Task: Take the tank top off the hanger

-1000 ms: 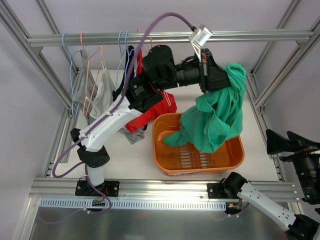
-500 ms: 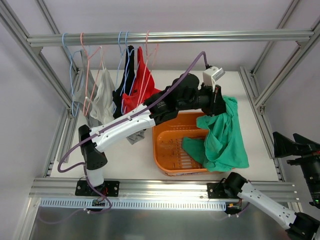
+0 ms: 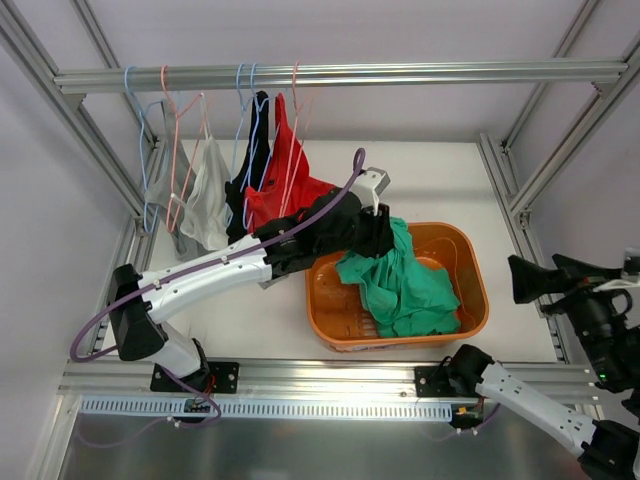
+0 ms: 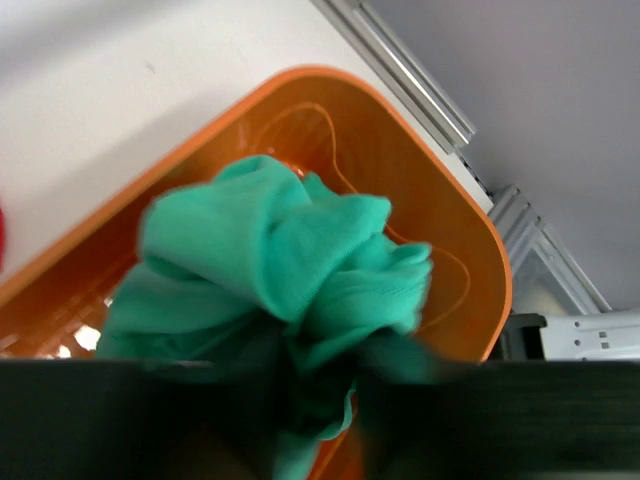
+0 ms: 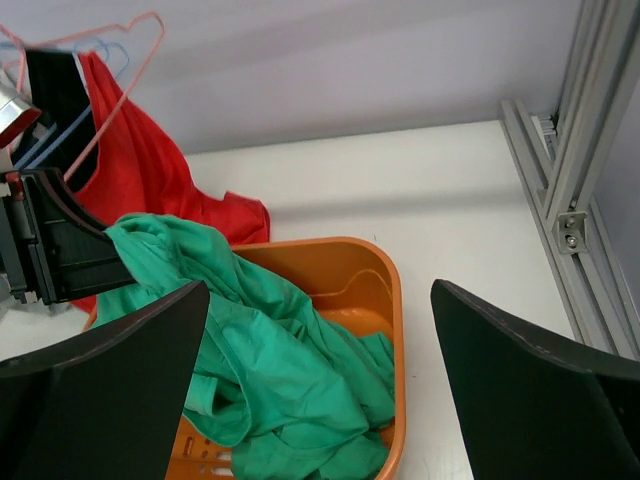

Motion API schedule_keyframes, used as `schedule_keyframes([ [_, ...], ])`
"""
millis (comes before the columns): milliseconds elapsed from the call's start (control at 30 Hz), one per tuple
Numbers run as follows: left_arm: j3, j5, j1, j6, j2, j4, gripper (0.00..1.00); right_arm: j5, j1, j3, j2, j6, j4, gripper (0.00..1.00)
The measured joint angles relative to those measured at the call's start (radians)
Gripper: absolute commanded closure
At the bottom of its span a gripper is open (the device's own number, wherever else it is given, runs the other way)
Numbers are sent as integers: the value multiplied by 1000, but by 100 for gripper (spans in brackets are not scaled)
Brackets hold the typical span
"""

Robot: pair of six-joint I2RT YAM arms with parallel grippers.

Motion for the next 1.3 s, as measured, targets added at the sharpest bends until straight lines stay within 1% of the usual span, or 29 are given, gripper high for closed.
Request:
schedule_keyframes([
  [33, -21, 0, 0, 3, -8, -7, 44, -13, 0, -4, 19, -2, 2, 1],
  [67, -32, 1, 0, 8, -10, -19, 21, -28, 0, -5, 44, -8, 2, 1],
  [100, -37, 1, 0, 8, -10, -31, 2, -43, 0, -6, 73, -13, 4, 0],
  [200, -37, -6, 0, 13, -18, -84, 1, -69, 0, -18, 163, -27, 10, 1],
  [267, -29, -39, 0, 26, -36, -140, 1, -74, 0, -31, 228, -37, 10, 0],
  [367, 69, -160, 0, 41, -39, -288, 1, -66, 0, -43, 312, -54, 10, 1],
  [433, 127, -238, 0, 47, -48, -350, 1, -61, -5, -48, 349, -63, 10, 0],
  [533, 131, -351, 3, 46, -129, -429, 1, -73, -50, -55, 384, -62, -3, 1],
  [633, 58, -431, 4, 26, -270, -489, 1, -103, -101, -66, 373, -56, -19, 0],
  [733, -42, -501, 8, -2, -433, -550, 1, -105, -112, -100, 317, -50, -40, 0],
  [800, -106, -505, 49, -23, -514, -579, 1, -84, -113, -114, 276, -51, -72, 1],
  [867, -181, -506, 131, -39, -581, -602, 1, -66, -113, -116, 239, -51, -106, 0],
  [933, -249, -507, 222, -47, -618, -628, 1, -48, -113, -116, 212, -51, -136, 0],
  [1033, -319, -513, 283, -52, -640, -657, 1, -18, -113, -116, 206, -50, -178, 1],
  [1100, -349, -522, 286, -54, -665, -673, 1, -6, -113, -116, 212, -45, -205, 1],
  [1300, -393, -526, 286, -51, -803, -706, 1, -18, -113, -116, 217, -17, -238, 1],
])
